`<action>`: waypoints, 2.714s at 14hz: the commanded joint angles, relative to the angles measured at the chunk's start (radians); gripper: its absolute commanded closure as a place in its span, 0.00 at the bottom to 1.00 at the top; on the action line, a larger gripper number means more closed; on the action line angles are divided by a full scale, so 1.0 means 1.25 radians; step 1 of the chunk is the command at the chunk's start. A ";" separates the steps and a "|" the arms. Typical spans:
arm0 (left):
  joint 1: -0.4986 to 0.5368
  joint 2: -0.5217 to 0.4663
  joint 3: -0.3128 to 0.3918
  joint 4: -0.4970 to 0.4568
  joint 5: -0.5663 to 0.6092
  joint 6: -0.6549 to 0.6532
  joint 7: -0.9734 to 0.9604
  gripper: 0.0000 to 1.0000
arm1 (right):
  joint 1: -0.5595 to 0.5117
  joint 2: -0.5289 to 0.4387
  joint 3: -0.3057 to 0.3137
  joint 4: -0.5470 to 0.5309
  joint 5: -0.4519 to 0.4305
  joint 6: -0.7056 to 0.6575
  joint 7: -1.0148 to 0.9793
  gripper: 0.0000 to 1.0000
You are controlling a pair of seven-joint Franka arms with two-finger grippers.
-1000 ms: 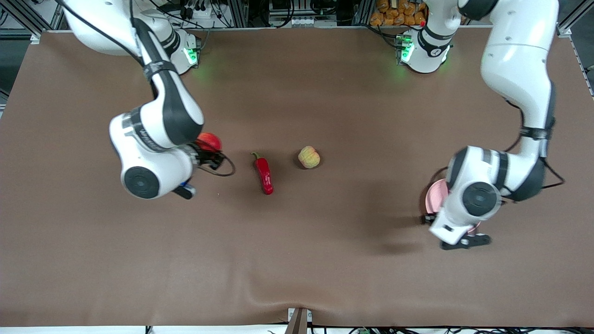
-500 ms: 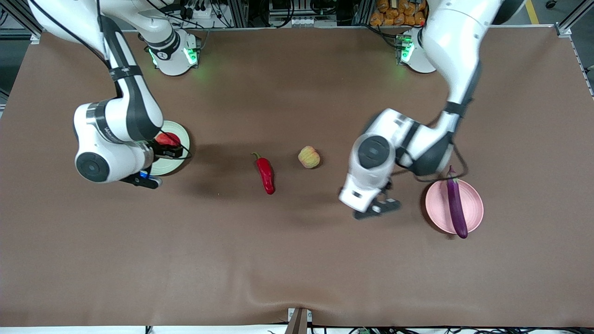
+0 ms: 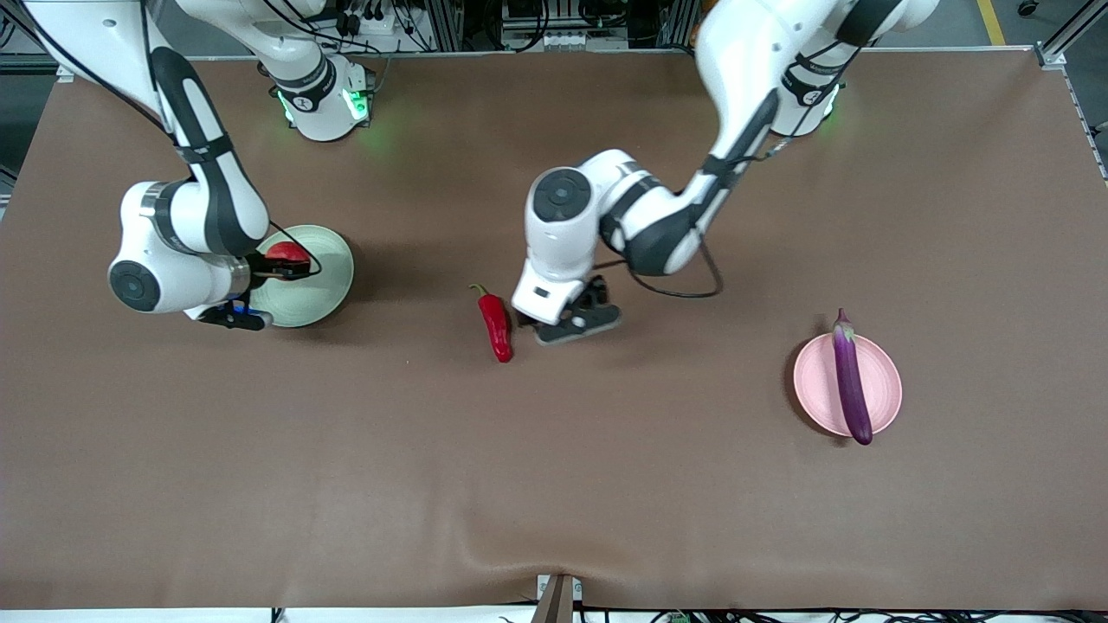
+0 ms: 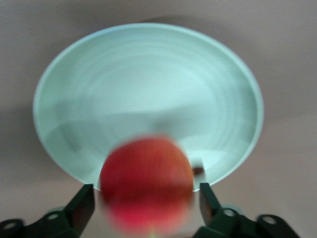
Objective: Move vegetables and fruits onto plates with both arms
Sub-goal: 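Release the apple on the green plate while the left gripper grasps the pepper, then carry the red pepper to the pink plate while the right gripper reaches the yellow apple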
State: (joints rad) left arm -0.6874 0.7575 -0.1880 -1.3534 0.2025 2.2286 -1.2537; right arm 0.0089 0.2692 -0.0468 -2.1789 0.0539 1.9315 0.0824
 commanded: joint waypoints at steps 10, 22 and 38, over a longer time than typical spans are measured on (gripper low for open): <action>-0.208 0.189 0.166 0.078 -0.010 0.330 -0.218 0.00 | 0.039 -0.031 0.021 0.142 0.061 -0.140 0.004 0.00; -0.168 0.077 0.165 0.061 -0.013 0.141 -0.205 1.00 | 0.141 -0.010 0.023 0.280 0.178 -0.210 0.244 0.00; 0.378 -0.093 0.161 -0.068 0.115 -0.221 0.520 1.00 | 0.499 0.279 0.021 0.566 0.355 0.106 0.856 0.00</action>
State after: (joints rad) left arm -0.2213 0.6584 0.0251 -1.3812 0.2581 1.9346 -0.6617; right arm 0.5630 0.5303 -0.0079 -1.5472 0.4940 2.0024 1.0724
